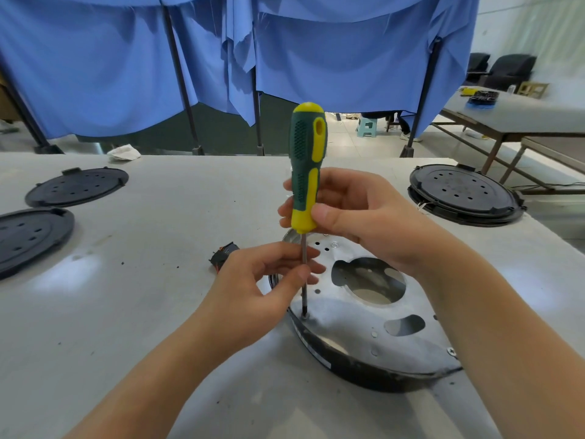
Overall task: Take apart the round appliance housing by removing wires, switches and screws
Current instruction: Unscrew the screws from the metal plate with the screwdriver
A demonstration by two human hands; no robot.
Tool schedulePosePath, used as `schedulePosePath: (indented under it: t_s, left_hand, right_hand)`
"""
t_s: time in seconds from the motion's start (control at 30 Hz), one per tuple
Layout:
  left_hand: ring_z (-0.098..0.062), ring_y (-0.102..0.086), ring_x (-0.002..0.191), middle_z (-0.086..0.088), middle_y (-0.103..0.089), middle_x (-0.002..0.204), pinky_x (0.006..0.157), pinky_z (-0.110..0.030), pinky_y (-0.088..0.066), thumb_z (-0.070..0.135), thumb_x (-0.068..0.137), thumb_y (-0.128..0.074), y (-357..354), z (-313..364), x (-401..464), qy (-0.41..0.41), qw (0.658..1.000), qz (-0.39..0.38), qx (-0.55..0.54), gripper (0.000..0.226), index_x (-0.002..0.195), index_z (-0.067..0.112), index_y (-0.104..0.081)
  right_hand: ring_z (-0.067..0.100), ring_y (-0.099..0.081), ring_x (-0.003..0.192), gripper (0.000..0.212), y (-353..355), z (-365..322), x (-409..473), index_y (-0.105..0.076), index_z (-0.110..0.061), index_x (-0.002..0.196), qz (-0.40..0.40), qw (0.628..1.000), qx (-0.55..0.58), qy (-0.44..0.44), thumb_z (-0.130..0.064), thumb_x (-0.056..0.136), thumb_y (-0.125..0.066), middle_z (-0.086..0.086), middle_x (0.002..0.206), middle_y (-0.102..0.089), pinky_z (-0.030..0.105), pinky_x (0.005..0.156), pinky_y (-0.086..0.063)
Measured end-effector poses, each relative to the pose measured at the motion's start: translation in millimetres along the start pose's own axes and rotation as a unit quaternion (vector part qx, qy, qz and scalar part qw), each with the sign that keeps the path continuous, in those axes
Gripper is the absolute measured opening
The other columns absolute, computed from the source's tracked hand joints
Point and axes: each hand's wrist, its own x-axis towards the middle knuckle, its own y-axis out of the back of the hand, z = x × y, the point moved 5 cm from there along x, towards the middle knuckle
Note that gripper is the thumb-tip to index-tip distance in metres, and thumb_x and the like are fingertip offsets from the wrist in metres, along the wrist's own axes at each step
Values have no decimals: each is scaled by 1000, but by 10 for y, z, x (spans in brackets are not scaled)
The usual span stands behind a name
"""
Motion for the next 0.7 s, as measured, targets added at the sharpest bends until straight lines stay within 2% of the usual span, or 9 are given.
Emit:
schedulePosePath:
  t_s: [0.1, 0.23, 0.3, 0.37, 0.47, 0.57, 0.7]
  left_hand:
    - [-7, -72, 72, 11, -75, 80, 71, -13, -53, 8, 84, -68, -9, 13, 4, 3, 1000, 5, -6, 14, 91, 19, -71]
    - [-8, -69, 66, 9, -72, 71, 68, -14, -52, 32, 66, -78, 16, 8, 2, 2, 998, 65, -4, 13, 74, 26, -70]
    - [-9, -67, 65, 9, -70, 71, 69, -17, -52, 38, 60, -79, 34, -20, 7, 8, 997, 83, -1, 20, 72, 26, -68]
    - [-11, -66, 67, 7, -70, 72, 70, -20, -53, 40, 61, -80, 38, -43, 8, 11, 996, 83, 1, 22, 74, 25, -68]
    - [-9, -69, 78, 12, -72, 80, 75, -15, -51, 31, 76, -77, 8, -27, 5, 2, 999, 46, 14, 12, 85, 33, -69]
    - [-5, -71, 82, 16, -74, 85, 79, -12, -51, 12, 86, -65, -13, -6, -7, -6, 1000, 0, 26, 22, 96, 31, -68]
    - [-7, -71, 72, 11, -74, 77, 73, -15, -53, 6, 78, -75, 4, 17, 2, -6, 999, 34, 18, 20, 85, 25, -71]
  right_hand:
    - [20, -68, 102, 31, -6, -9, 3, -61, -13, 116, -11, 1000, -8, -8, -8, 86, -56, 5, 105, -72, 28, 86, -54]
    - [12, -69, 97, 24, -16, 8, 16, -70, -29, 102, 8, 997, -76, -15, -25, 78, -71, -5, 100, -73, 25, 89, -54]
    - [12, -70, 93, 21, -10, 3, 22, -72, -27, 95, 21, 997, -74, -8, -26, 74, -77, 2, 103, -73, 26, 87, -55]
    - [12, -71, 90, 20, 9, -2, 23, -71, -23, 96, 27, 998, -60, 2, -20, 76, -74, 4, 104, -72, 21, 79, -55]
    - [15, -71, 93, 23, 21, 14, 20, -67, -20, 107, 18, 999, -50, -2, -12, 86, -63, -1, 96, -73, 21, 80, -54]
    - [20, -69, 99, 31, 36, 4, 8, -61, -18, 116, 0, 1000, -16, -5, -5, 89, -54, 2, 99, -73, 25, 84, -54]
    - [16, -68, 99, 36, 26, 7, 9, -60, -20, 120, -1, 999, -42, -15, -15, 84, -61, -3, 98, -72, 27, 86, -54]
